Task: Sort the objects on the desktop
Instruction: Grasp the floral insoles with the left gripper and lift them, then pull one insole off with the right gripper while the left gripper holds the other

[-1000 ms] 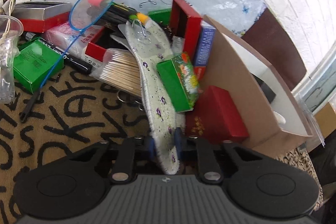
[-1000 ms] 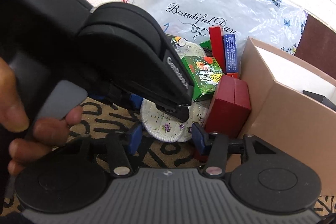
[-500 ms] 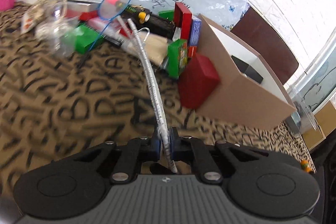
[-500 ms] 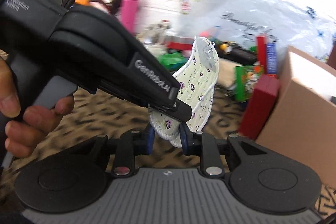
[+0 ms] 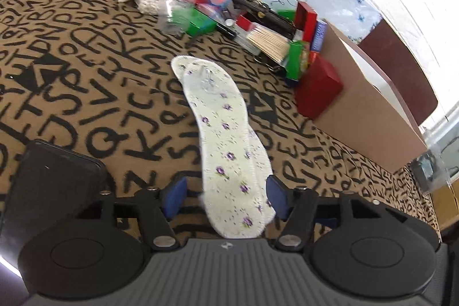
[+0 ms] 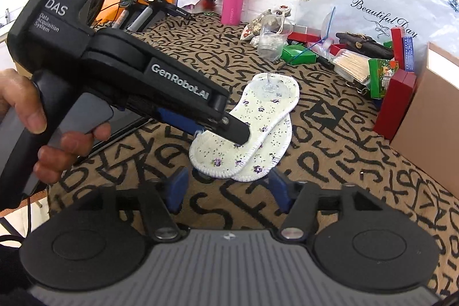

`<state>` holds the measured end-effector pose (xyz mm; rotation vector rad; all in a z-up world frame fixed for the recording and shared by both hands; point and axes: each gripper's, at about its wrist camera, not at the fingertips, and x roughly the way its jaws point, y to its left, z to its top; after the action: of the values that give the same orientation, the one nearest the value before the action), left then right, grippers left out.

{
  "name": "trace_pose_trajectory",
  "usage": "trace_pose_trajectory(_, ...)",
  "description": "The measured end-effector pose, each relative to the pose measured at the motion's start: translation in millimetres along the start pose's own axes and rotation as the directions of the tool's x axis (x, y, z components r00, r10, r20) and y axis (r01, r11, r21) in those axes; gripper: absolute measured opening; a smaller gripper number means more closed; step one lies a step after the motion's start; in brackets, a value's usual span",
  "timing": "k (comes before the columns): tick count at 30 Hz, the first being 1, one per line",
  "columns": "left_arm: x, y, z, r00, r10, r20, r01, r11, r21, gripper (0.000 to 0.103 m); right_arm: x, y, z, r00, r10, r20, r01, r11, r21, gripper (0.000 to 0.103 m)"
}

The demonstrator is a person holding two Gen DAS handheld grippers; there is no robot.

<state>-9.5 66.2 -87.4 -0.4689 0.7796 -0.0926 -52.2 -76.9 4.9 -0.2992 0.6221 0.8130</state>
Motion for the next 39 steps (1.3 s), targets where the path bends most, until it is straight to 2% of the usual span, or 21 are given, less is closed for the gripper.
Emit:
trace_pose_trajectory(1, 1, 0, 3, 1.000, 0.006, 0.006, -0.006, 1.000, 0.007, 0.065, 2, -1, 0, 1.000, -0.002, 0.002, 0.002, 1.000, 0.008, 0.073)
trace_pose_trajectory(6, 14, -9, 14, 1.000, 0.013, 0.017, -0.014, 0.997, 0.080, 0.070, 18, -9, 4, 1.000, -0.027, -0.004, 0.027, 0.998, 0.048, 0.075)
trace_pose_trajectory(10, 37, -20, 21, 0.999, 0.043, -0.014, -0.040, 0.990, 0.139, 0.070, 24, -13, 2, 0.998, -0.051, -0.037, 0.054, 0.996, 0.075, 0.076)
trace_pose_trajectory(12, 44, -25, 22, 0.998, 0.067, 0.005, -0.067, 0.983, 0.173, 0.069, 24, -15, -1, 0.997, -0.055, -0.053, 0.059, 0.995, 0.084, 0.077)
trace_pose_trajectory(14, 49, -28, 22, 0.995, 0.101, 0.021, -0.103, 0.973, 0.208, 0.059, 24, -17, -4, 0.996, -0.062, -0.061, 0.068, 0.994, 0.091, 0.077)
trace_pose_trajectory(15, 50, -28, 22, 0.992, 0.121, 0.032, -0.125, 0.969, 0.212, 0.055, 23, -19, -5, 0.996, -0.067, -0.061, 0.072, 0.993, 0.094, 0.077)
trace_pose_trajectory(19, 40, -15, 22, 0.995, 0.094, 0.037, -0.099, 0.984, 0.147, 0.054, 20, -24, -4, 0.995, -0.080, -0.053, 0.085, 0.991, 0.108, 0.077)
trace_pose_trajectory(23, 25, 5, 21, 0.990, 0.127, 0.058, -0.132, 0.988, 0.086, 0.054, 21, -25, 1, 0.996, -0.074, -0.049, 0.079, 0.991, 0.108, 0.078)
trace_pose_trajectory(27, 15, 23, 23, 0.991, 0.121, 0.063, -0.123, 0.992, 0.039, 0.054, 32, -18, 10, 0.997, -0.062, -0.045, 0.065, 0.995, 0.071, 0.082)
trace_pose_trajectory(29, 15, 24, 25, 0.990, 0.126, 0.060, -0.129, 0.991, 0.045, 0.056, 43, -14, 17, 0.997, -0.062, -0.050, 0.064, 0.997, 0.048, 0.082)
trace_pose_trajectory(31, 17, 24, 27, 0.992, 0.117, 0.055, -0.120, 0.991, 0.063, 0.065, 56, -11, 23, 0.996, -0.068, -0.055, 0.069, 0.997, 0.024, 0.082)
trace_pose_trajectory(33, 21, 20, 27, 0.991, 0.122, 0.054, -0.127, 0.988, 0.093, 0.070, 69, -8, 28, 0.994, -0.094, -0.061, 0.094, 0.996, -0.007, 0.083)
trace_pose_trajectory(34, 23, 17, 27, 0.990, 0.129, 0.055, -0.135, 0.985, 0.112, 0.072, 75, -8, 29, 0.992, -0.112, -0.060, 0.111, 0.994, -0.025, 0.087)
trace_pose_trajectory(39, 38, 8, 28, 0.984, 0.160, 0.073, -0.172, 0.964, 0.205, 0.070, 92, -17, 37, 0.991, -0.133, -0.032, 0.132, 0.991, -0.025, 0.089)
